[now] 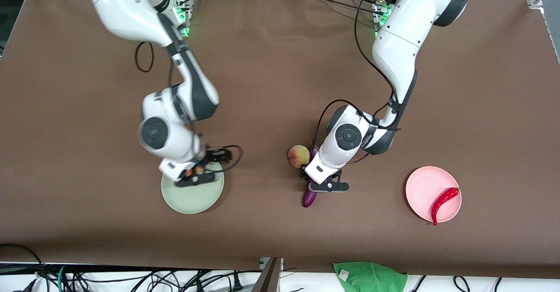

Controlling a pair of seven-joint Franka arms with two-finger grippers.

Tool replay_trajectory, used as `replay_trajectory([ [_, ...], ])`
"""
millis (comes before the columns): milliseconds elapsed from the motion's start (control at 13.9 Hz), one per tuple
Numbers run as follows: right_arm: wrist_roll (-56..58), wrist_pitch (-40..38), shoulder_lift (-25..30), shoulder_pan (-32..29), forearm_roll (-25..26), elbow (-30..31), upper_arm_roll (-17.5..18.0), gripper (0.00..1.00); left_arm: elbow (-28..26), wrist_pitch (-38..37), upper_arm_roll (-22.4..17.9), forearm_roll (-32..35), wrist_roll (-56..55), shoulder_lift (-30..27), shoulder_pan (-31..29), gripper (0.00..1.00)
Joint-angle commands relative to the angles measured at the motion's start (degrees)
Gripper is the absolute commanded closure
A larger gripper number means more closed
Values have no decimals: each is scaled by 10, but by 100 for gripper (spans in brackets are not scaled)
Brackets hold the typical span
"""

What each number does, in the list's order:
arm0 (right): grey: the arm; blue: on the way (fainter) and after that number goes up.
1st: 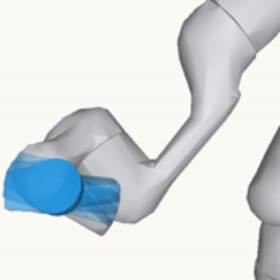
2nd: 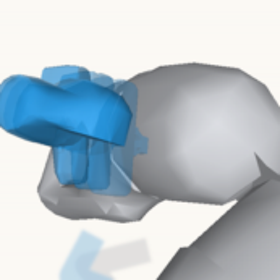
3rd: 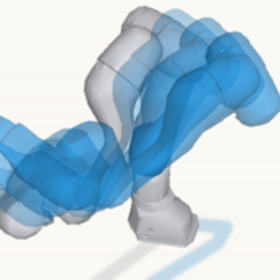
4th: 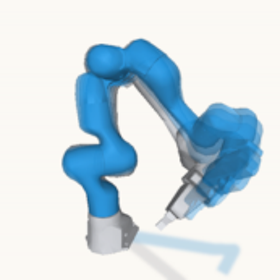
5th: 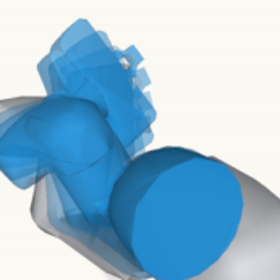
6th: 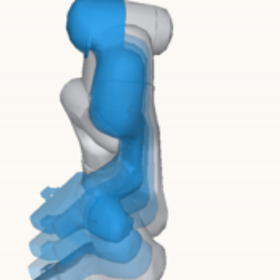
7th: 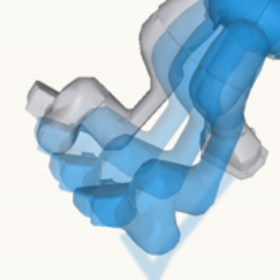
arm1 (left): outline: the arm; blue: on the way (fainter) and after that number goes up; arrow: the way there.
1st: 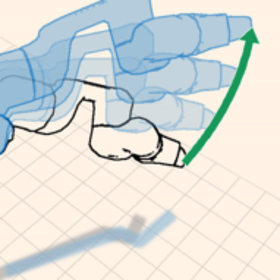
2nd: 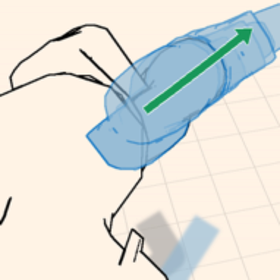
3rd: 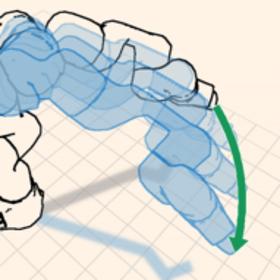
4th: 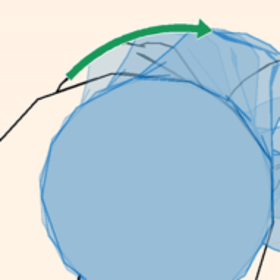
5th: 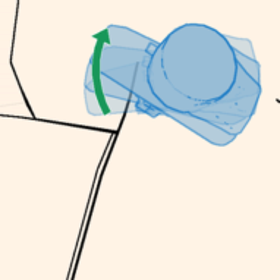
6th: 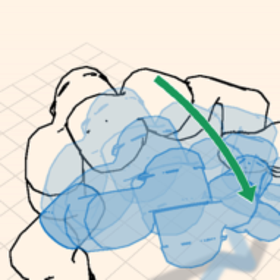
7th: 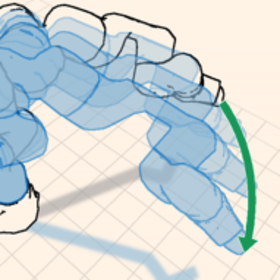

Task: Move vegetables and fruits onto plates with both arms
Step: 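Grasp the eggplant with the left gripper while the right gripper reaches the peach, then lower the eggplant with the left gripper while the right gripper grasps the peach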

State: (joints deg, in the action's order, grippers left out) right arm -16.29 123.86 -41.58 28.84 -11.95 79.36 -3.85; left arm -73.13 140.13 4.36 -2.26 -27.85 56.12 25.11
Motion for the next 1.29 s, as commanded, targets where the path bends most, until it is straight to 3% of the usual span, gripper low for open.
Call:
replay_trajectory([
  [0, -141, 53, -22, 50, -4, -14, -5, 1, 19, 2, -9, -2, 2, 3, -4, 74],
  [215, -260, 137, -52, 103, -4, -15, -6, 1, 19, -15, -5, -3, 16, -19, -38, 88],
  [430, -347, 210, -88, 142, 1, -30, -9, 1, 33, -79, -3, -4, 60, -43, -66, 88],
  [717, -421, 242, -127, 166, 2, -76, -11, 1, 52, -167, 17, -6, 272, -60, -174, 87],
  [1220, -439, 292, -154, 178, 3, -84, -12, 1, 40, -173, 10, 2, 440, -62, -275, 84],
])
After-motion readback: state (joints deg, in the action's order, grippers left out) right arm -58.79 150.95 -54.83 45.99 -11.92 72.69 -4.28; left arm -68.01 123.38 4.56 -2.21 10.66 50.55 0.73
